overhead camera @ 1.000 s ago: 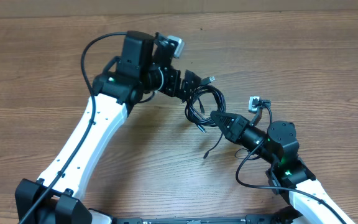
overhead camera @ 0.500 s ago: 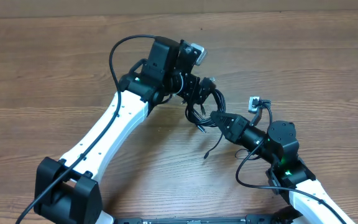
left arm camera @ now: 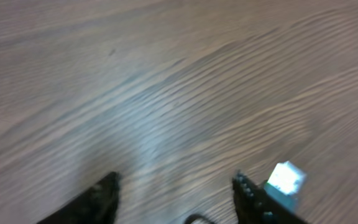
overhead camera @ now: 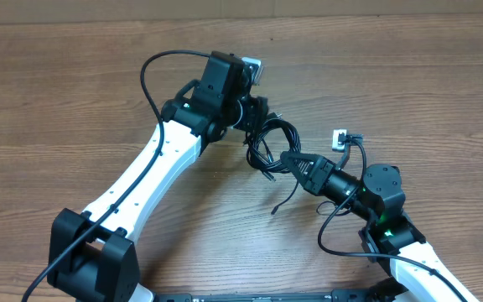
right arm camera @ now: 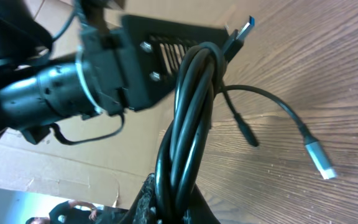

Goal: Untangle cables

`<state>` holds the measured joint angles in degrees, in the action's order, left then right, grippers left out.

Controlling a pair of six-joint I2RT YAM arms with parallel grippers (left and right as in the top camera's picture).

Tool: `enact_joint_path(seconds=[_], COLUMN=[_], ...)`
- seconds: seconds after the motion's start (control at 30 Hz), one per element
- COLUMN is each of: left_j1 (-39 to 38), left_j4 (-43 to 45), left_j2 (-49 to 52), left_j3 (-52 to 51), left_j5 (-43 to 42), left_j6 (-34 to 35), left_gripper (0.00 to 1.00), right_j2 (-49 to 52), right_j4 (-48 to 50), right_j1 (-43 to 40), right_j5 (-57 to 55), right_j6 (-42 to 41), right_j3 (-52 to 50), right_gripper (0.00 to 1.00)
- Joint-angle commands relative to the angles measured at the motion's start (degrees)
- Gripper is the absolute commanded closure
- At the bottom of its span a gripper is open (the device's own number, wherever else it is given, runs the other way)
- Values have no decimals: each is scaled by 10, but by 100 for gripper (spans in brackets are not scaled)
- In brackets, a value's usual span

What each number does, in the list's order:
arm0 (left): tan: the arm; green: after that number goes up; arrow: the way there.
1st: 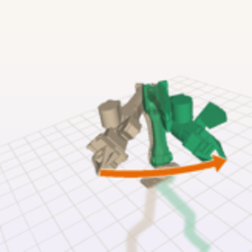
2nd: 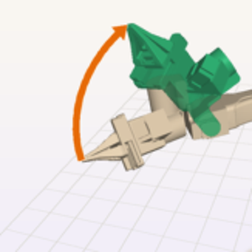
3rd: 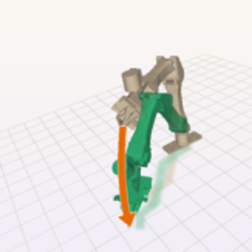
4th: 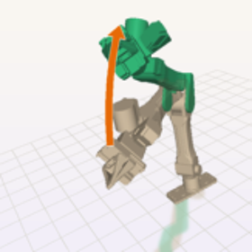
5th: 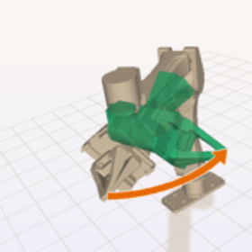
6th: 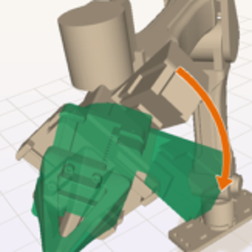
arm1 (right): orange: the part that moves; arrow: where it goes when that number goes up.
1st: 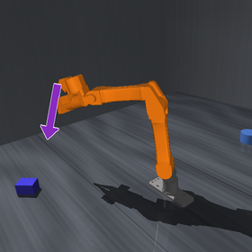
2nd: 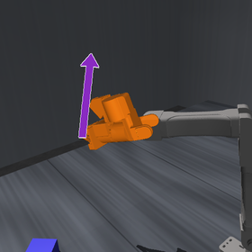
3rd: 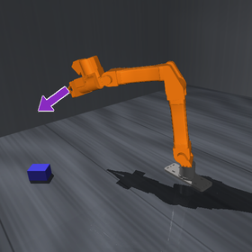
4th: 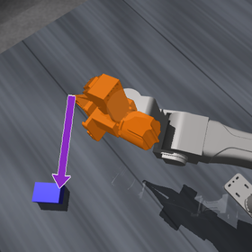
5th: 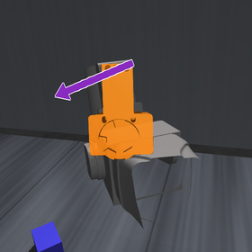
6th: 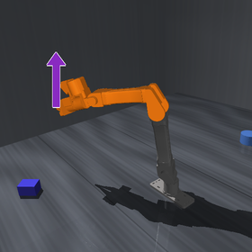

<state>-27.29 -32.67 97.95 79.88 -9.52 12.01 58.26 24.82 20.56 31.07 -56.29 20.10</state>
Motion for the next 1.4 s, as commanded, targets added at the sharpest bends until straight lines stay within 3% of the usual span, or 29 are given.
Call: enact_joint_path(seconds=[0.0,0.37,0.53,0.7,0.77,0.93,1.37], left_j1=[-1,-1,-1,-1,-1,-1,-1], left_j4=[-24,-103,-124,-129,-133,-160,-222], left_j2=[10,10,10,10,10,10,10], left_j3=[12,12,12,12,12,12,12], left_j5=[43,35,11,-84,-108,-137,-305], left_j6=[2,31,30,29,28,-16,-160], left_gripper=[51,54,62,83,88,96,94], right_j2=[-3,-3,-3,-3,-3,-3,-3], right_j4=[18,49,49,49,49,49,49], right_j1=[0,0,0,0,0,0,0], right_j5=[0,-21,-41,-68,-76,-93,-123], right_j6=[9,10,10,10,10,13,13], right_j3=[1,1,1,1,1,1,1], right_gripper=[96,96,96,96,96,96,96])
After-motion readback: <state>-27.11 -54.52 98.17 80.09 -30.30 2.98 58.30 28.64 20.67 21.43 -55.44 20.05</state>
